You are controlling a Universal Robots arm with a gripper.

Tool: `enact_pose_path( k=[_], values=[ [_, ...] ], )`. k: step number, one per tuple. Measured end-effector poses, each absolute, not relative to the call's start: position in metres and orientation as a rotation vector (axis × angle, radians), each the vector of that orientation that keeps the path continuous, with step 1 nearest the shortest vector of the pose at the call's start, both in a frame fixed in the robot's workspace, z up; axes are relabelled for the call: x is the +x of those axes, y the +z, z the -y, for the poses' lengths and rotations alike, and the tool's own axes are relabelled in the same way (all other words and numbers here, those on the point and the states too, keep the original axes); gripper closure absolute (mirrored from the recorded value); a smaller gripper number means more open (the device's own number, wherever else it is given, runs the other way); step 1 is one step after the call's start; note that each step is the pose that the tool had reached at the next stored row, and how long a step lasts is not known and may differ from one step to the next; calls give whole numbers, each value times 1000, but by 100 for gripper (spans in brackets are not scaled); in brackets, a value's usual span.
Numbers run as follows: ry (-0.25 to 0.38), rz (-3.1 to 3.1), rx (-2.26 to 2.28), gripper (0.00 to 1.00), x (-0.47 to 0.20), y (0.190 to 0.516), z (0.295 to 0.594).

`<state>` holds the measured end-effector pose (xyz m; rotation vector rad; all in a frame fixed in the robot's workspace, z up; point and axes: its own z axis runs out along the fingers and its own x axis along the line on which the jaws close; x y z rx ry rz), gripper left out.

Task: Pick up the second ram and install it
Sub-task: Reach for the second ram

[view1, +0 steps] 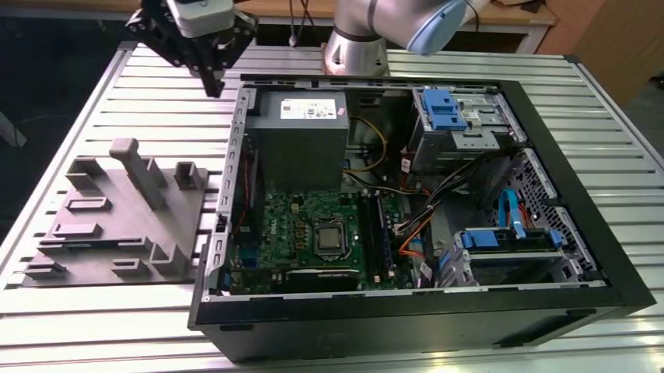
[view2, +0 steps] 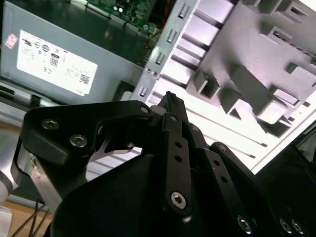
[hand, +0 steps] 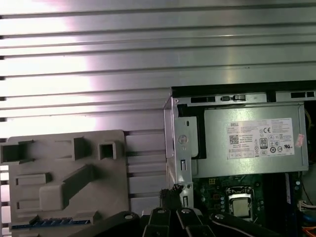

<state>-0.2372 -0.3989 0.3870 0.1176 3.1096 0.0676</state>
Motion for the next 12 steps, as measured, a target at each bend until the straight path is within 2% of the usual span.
enact_pose_path(
  k=[12],
  values=[
    [68, -3110, 118, 90, -279, 384, 399]
  ],
)
